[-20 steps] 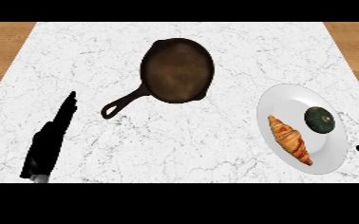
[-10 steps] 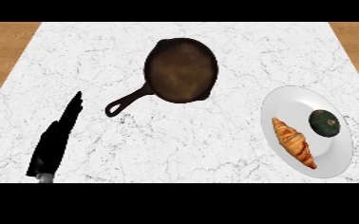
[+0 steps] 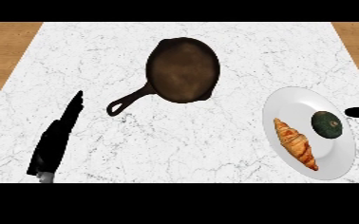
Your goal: Pick the squash from the plate and place it in the pan
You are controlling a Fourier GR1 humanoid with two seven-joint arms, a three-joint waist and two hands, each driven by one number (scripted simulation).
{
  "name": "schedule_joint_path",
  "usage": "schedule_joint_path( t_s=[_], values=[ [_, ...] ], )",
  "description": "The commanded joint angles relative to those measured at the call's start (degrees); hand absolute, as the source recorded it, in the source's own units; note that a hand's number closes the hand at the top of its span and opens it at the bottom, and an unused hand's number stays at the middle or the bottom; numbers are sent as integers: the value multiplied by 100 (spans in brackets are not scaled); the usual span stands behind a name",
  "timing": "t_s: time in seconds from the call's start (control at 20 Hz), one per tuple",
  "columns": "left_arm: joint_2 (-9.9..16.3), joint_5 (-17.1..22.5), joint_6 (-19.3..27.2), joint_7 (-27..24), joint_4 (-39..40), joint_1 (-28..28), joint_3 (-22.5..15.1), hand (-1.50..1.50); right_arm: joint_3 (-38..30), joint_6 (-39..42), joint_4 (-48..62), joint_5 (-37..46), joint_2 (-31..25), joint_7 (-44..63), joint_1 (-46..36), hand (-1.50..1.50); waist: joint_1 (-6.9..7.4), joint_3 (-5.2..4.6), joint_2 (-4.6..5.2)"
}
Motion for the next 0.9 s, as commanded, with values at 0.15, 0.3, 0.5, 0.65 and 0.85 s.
schedule_joint_path(
  t_s=[0.15,0.3,0.5,0.65,0.85],
  values=[
    [-18,30,-168,33,77,-69,137,0,360,1231,571,-400,-189,829,-453,-150,-29,-1,-7],
    [-73,6,-190,-136,18,175,180,0,570,1061,645,-323,137,1272,-959,-150,-10,-2,-12],
    [34,-21,-275,191,-208,74,297,0,682,1351,1166,-326,179,1052,-1054,-150,-34,1,-9],
    [-240,-252,-134,1,-150,271,124,0,823,1177,1322,-178,497,1245,-1472,-150,-8,1,-10],
    [-285,-313,-144,260,-67,-130,224,0,828,1633,1815,-230,336,1089,-1491,-150,-42,2,-6]
  ],
)
